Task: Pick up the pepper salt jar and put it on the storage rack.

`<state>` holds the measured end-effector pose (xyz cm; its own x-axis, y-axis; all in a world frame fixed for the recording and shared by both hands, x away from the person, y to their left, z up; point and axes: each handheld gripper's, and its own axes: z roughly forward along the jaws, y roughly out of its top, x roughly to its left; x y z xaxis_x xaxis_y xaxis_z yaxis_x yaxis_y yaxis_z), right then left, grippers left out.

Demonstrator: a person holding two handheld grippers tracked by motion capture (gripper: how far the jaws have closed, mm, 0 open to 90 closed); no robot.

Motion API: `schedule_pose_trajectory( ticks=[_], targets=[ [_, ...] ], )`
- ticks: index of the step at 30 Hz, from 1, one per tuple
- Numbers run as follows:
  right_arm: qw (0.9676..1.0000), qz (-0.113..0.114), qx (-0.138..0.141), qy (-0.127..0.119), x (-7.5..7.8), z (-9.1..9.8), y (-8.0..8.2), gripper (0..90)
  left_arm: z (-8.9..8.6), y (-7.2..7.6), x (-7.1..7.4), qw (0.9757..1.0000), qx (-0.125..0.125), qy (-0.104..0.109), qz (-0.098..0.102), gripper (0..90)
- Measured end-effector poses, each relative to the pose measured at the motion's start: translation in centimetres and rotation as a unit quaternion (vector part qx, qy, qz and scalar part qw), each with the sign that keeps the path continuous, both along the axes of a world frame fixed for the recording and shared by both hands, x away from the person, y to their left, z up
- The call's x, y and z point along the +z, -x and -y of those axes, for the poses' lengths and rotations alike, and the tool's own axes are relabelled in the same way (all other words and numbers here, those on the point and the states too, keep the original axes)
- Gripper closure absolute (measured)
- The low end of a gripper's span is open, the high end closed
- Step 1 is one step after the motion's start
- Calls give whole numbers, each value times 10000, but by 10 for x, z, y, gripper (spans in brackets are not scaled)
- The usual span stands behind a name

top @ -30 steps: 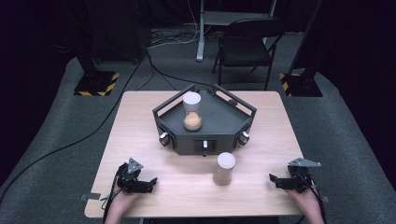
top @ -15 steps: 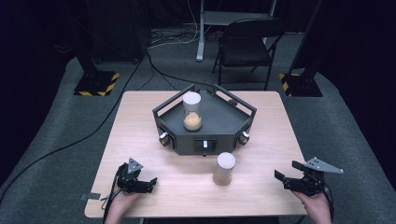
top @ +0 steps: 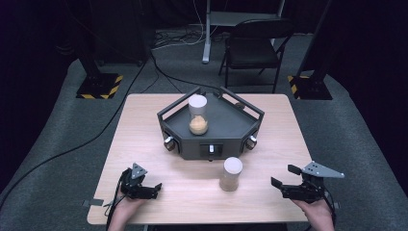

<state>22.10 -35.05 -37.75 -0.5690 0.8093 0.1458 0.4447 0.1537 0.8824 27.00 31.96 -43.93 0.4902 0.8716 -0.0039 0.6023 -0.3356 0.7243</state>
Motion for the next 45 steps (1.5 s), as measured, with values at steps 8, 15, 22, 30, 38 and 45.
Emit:
schedule_pose_trajectory(
  ticks=[8, 15, 22, 30, 38, 45],
  targets=[
    [9997, -9, 225, 7, 4, -19, -8, 93, 0, 0, 0, 10000, 1, -3, 1, 2],
    [9985, -58, 523, 147, 8, -39, -22, 106, 0, 0, 0, 10000, 9, -5, 1, 2],
    [9965, -86, 816, 167, 7, -59, -34, 108, 0, 0, 0, 10000, 9, -4, 1, 2],
    [9933, -63, 1117, 275, 7, -83, -44, 118, 0, 0, 0, 10000, 7, -3, 1, 2],
    [9912, -50, 1241, 456, 5, -101, -54, 155, 0, 0, 0, 10000, -3, -6, 1, 1],
    [9911, -154, 1219, 510, -3, -111, -65, 182, 0, 0, 0, 10000, -2, -4, 0, 1]
  ],
)
